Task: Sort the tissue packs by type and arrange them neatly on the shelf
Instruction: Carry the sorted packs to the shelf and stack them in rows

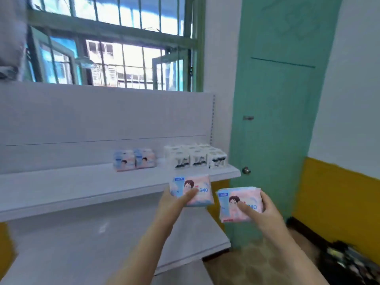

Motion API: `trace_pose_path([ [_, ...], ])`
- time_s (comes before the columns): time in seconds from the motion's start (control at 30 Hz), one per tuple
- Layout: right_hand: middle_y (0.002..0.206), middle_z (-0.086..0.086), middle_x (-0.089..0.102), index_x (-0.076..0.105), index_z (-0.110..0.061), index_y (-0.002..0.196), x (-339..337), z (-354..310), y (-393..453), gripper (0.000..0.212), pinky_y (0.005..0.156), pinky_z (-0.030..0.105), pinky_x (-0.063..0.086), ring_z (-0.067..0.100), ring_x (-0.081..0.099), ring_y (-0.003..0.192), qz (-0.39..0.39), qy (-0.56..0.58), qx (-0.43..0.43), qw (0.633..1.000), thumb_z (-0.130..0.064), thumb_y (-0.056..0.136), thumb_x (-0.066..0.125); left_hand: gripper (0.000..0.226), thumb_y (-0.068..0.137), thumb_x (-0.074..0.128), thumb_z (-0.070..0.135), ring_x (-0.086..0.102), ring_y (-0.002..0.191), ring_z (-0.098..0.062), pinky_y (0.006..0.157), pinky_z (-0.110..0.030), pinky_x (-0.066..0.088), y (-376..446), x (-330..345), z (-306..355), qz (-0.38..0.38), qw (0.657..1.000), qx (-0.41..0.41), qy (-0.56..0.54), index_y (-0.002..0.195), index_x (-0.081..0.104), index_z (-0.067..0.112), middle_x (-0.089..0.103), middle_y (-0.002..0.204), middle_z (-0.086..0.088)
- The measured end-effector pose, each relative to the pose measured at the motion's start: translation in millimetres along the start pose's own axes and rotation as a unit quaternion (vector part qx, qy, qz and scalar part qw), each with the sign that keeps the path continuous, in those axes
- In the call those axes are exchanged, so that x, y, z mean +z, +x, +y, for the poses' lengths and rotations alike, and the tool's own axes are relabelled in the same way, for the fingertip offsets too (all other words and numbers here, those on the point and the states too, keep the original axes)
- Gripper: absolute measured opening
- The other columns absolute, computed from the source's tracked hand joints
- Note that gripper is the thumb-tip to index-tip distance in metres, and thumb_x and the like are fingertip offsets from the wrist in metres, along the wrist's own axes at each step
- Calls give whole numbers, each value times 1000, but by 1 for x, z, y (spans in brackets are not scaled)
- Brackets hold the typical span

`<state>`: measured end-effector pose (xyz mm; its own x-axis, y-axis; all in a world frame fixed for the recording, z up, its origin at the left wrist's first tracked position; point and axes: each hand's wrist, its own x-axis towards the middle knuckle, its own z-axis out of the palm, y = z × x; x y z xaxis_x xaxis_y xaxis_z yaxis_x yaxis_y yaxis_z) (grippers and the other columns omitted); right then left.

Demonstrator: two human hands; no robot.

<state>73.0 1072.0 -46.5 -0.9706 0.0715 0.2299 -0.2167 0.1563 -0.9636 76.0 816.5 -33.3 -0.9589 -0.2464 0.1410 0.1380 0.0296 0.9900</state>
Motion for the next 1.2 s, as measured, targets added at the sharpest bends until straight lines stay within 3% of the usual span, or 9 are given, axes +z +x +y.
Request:
trace_pose_path([
  [0.1, 94, 3, 71, 59, -13, 108, 77, -6, 24, 36, 56, 15, 52, 0, 69, 67, -40, 48, -5, 998, -1, 78, 76, 44, 72, 87, 28, 73, 82, -6, 66, -18, 54, 22, -73, -9, 83, 996, 5, -2, 109, 66, 18, 77, 98, 0],
  [0.23, 112, 4, 71, 54, -14, 126, 166, 2, 69, 64, 76, 30, 59, 15, 72, 93, -94, 80, 7, 992, -20, 70, 84, 53, 71, 88, 26, 71, 89, -8, 67, -15, 52, 55, -147, -23, 173, 984, 18, 26, 115, 60, 19, 73, 104, 2],
  [0.33, 122, -3, 65, 50, -28, 131, 227, 5, 113, 67, 90, 37, 56, 15, 66, 107, -127, 73, -7, 989, -30, 74, 84, 58, 70, 88, 24, 68, 88, -4, 62, -11, 50, 94, -185, -31, 201, 976, 39, 77, 118, 55, 19, 70, 105, 4],
  [0.47, 138, -3, 56, 46, -27, 139, 301, 19, 177, 89, 104, 45, 48, 17, 56, 124, -148, 42, -34, 988, -52, 63, 86, 68, 69, 89, 21, 68, 91, -7, 62, -14, 54, 166, -226, -50, 186, 973, 44, 132, 121, 46, 14, 66, 109, 1],
  [0.6, 139, -2, 54, 41, -25, 144, 355, 44, 242, 87, 100, 41, 51, 17, 58, 120, -167, 34, -17, 985, -37, 70, 86, 68, 70, 89, 27, 68, 97, -11, 79, -28, 60, 231, -253, -75, 176, 970, 21, 166, 120, 44, 18, 64, 115, 0],
  [0.73, 116, -15, 65, 48, -36, 124, 389, 63, 291, 56, 79, 20, 55, 0, 65, 99, -226, 5, -15, 974, -29, 80, 80, 72, 62, 91, 43, 72, 96, -11, 78, -40, 62, 276, -276, -102, 114, 978, -4, 175, 114, 44, 26, 68, 115, 3],
  [1.03, 121, -13, 68, 44, -31, 138, 399, 72, 344, 71, 91, 28, 55, 4, 66, 108, -303, -36, 1, 952, -26, 78, 81, 83, 67, 91, 35, 68, 104, -5, 88, -35, 59, 343, -297, -113, 33, 973, 8, 230, 128, 34, 32, 64, 121, 11],
  [1.1, 120, -17, 66, 40, -34, 138, 399, 76, 347, 73, 86, 21, 55, -1, 66, 105, -288, -40, 9, 957, -24, 78, 80, 77, 63, 89, 50, 64, 111, -8, 94, -37, 56, 355, -300, -119, 39, 961, 34, 271, 125, 47, 33, 64, 123, 12],
  [1.2, 120, -20, 64, 35, -38, 139, 405, 80, 348, 77, 91, 24, 54, -5, 64, 104, -272, -62, 18, 960, -24, 79, 81, 97, 56, 68, 77, 33, 124, -10, 108, -33, 38, 362, -300, -129, 65, 920, 72, 380, 138, 44, 31, 48, 128, 15],
])
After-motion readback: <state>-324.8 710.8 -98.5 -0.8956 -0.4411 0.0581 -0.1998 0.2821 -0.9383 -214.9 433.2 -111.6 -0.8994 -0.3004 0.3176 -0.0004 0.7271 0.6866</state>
